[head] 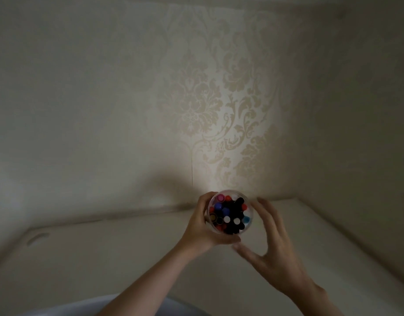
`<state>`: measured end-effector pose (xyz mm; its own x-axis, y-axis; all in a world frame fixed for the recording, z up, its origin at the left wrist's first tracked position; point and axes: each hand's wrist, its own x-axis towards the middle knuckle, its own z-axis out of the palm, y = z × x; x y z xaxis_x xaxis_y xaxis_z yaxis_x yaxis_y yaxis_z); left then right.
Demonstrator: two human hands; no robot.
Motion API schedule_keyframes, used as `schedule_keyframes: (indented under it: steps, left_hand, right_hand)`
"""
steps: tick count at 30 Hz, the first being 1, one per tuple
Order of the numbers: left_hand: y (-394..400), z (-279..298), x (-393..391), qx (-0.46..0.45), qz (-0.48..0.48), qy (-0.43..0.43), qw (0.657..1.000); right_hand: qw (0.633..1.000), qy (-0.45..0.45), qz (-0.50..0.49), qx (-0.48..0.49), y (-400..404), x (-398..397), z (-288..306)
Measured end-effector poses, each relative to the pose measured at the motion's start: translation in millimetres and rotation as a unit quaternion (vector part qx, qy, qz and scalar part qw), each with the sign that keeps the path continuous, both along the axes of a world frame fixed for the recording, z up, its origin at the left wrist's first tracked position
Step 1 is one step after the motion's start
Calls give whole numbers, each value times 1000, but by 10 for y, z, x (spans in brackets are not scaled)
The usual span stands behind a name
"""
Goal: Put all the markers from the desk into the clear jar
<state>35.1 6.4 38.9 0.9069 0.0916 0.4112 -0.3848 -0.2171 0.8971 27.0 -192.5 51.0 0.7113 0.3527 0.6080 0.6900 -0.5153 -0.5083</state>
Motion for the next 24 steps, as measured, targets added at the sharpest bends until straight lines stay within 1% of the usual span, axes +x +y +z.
schedule_keyframes:
  steps: [2, 4, 6, 10, 13, 15, 17, 22, 24]
  left_hand:
    - [-14, 64, 18, -34, -14, 25, 999]
    - [-47, 146, 28, -35, -36, 56, 997]
    - [-123, 216, 33, -30, -73, 95, 992]
    - [-355, 200, 47, -23, -115, 170, 978]
    - [-366, 41, 67, -32, -152, 186, 970]
    - [-327, -97, 55, -8, -170, 168, 971]
    - [-318, -229, 54, 8, -178, 151, 972]
    - [-413, -294, 46, 23, -130, 123, 984]
    - [-481, -237, -27, 60, -109, 118, 985]
  right_hand:
    - [993, 110, 29, 29, -124, 11, -135]
    - [985, 167, 34, 31, -173, 31, -254]
    - [982, 177, 37, 50, -204, 64, -326]
    - [960, 234, 29, 151, -343, 69, -446]
    - [953, 246, 20, 176, -522, 66, -494]
    - [952, 253, 18, 173, -638, 77, -487]
    - [955, 256, 13, 149, -708, 109, -499]
    - [960, 256, 7, 111, -739, 147, -364]
    - [969, 242, -25, 46, -757, 71, -257]
